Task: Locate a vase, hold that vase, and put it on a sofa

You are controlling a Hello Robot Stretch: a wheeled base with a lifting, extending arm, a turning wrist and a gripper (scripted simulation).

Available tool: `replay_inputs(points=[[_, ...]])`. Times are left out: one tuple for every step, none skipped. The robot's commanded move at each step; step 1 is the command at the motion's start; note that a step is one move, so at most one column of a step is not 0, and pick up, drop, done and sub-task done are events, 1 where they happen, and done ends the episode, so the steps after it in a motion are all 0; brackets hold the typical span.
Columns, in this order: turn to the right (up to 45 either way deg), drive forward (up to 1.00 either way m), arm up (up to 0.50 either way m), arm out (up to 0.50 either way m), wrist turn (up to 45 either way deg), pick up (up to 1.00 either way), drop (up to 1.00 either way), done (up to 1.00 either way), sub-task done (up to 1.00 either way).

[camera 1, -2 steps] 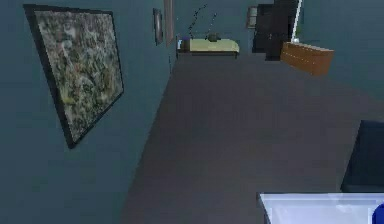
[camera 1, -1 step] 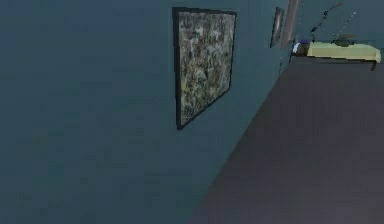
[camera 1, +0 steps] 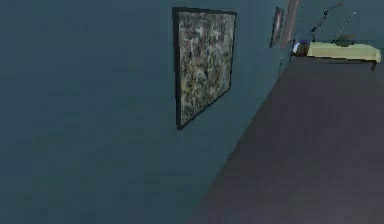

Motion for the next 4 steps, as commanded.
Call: replay_inputs(points=[[0.0, 0.00, 0.32, 0.00, 0.0, 0.00, 0.00, 0.00, 0.00], [0.0, 0.00, 0.00, 0.50, 0.0, 0.00, 0.00, 0.00, 0.00], [0.0, 0.00, 0.00, 0.00, 45.0, 0.00, 0.00, 0.00, 0.00], [0.0, 0.00, 0.00, 0.00, 45.0, 0.00, 0.00, 0.00, 0.00]])
